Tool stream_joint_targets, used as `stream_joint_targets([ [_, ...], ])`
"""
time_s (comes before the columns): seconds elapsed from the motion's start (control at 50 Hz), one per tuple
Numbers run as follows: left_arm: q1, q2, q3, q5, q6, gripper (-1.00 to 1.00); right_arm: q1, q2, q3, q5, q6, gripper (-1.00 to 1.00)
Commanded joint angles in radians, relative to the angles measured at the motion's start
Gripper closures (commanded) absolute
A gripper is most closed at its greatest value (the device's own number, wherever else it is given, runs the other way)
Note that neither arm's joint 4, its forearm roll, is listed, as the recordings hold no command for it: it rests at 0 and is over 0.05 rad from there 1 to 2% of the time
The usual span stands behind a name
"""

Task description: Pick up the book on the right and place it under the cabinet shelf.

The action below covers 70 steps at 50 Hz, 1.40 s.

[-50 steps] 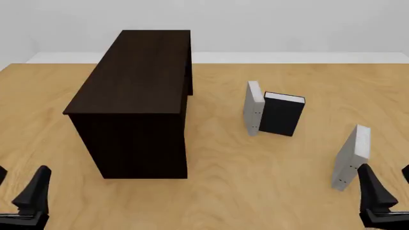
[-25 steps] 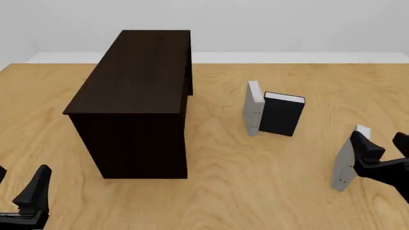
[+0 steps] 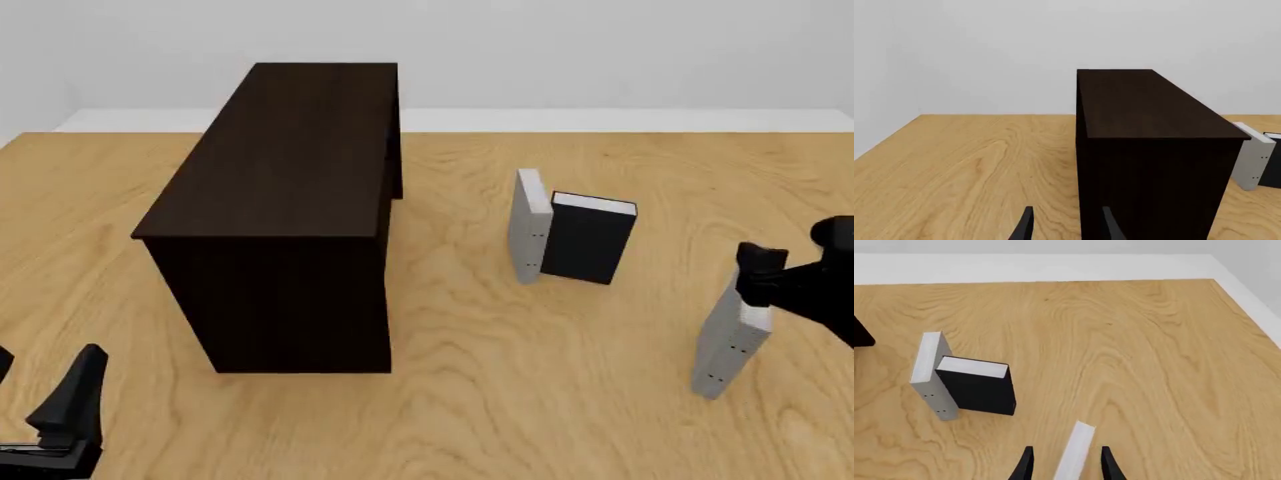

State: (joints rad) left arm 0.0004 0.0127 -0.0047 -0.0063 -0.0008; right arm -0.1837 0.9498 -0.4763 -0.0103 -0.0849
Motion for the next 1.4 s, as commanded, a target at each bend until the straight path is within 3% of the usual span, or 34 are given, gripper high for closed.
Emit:
stream_joint_targets([
  [0.02,0.000,-0.001,0.000,0.002,0.000,-1.00,-0.038,0.103,-0.049,0.006,-0.052,-1.00],
  [0.56,0.000,0.001,0.000,0.000,0.000,-1.00,-0.052,0.155,-0.053,-0.013,-0.055,-1.00],
  [0.68,0.000,0.001,0.000,-0.001,0.000,-1.00,-0.039,0.156,-0.061,0.021,-0.037,-1.00],
  [1.08,0.000,0.002,0.002,-0.005,0.001,-1.00,-0.004,0.125,-0.005,0.034,0.003,-1.00],
  [1.4,0.000,0.000,0.002,-0.003,0.002,-1.00,-0.015,0.150,0.081,-0.026,0.024,-1.00],
])
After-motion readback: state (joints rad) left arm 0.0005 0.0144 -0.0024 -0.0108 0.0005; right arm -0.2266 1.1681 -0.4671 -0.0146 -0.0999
